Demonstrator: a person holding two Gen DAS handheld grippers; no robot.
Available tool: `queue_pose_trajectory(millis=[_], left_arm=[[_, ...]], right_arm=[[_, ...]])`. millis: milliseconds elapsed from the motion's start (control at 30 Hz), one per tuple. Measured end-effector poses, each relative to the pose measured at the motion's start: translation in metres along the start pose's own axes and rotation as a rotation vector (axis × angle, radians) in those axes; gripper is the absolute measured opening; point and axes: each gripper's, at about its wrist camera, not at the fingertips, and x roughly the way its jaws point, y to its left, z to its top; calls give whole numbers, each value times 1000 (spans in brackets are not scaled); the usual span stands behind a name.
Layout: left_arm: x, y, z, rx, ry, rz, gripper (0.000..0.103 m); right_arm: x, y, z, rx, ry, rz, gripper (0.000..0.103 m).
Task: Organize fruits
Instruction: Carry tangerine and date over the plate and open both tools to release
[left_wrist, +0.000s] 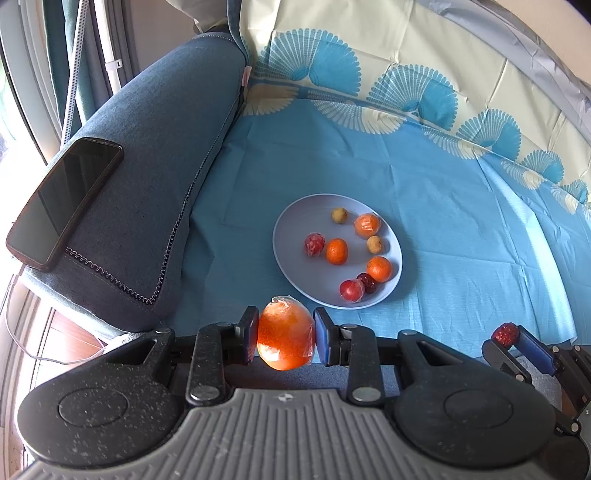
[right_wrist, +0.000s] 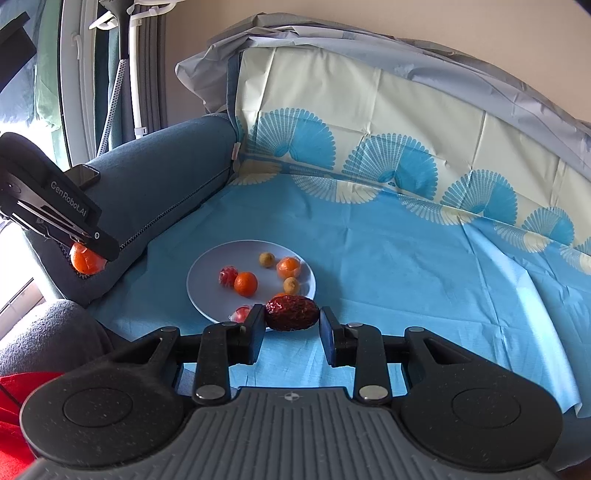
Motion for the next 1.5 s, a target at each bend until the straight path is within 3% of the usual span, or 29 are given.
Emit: queue_pose_trajectory(millis=[600, 1167, 1500], left_arm=[[44, -4, 20, 27, 48, -18, 35], [143, -37, 62, 81, 118, -45, 35], [189, -43, 70, 117, 159, -24, 35]], right_arm=[[42, 2, 9, 6, 47, -1, 33], [159, 1, 27, -26, 126, 37, 33], [206, 1, 25, -53, 173, 69, 33]])
